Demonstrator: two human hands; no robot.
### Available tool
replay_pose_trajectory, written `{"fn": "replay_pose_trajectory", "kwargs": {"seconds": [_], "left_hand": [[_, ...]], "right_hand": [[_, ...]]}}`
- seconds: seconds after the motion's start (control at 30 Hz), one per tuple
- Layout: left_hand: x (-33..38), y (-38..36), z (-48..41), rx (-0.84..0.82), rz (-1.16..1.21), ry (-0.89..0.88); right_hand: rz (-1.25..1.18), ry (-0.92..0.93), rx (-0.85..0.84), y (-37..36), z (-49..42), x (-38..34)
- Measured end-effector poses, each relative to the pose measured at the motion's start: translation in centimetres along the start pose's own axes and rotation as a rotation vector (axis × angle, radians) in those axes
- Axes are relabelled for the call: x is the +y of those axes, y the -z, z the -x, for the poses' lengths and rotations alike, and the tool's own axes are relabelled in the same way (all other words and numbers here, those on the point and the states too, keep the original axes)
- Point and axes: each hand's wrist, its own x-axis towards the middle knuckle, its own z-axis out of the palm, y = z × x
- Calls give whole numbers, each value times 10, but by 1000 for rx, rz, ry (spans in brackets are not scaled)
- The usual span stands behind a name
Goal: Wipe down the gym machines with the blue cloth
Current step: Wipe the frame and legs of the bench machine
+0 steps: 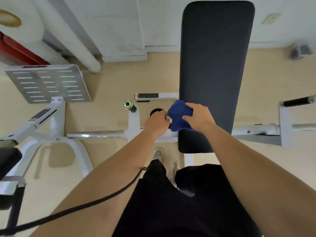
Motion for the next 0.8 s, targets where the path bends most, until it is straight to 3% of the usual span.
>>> {"fn": "replay_pose_trajectory", "kwargs": {"seconds": [0.2,0.47,0.8], "left_hand": [[13,-15,-7,12,9,-38],[13,-49,3,93,133,74],[-7,-130,6,331,303,319]], "right_hand": [[-12,-7,29,12,6,11],[37,72,-121,0,1,44],[28,443,-312,-54,-55,88]]}}
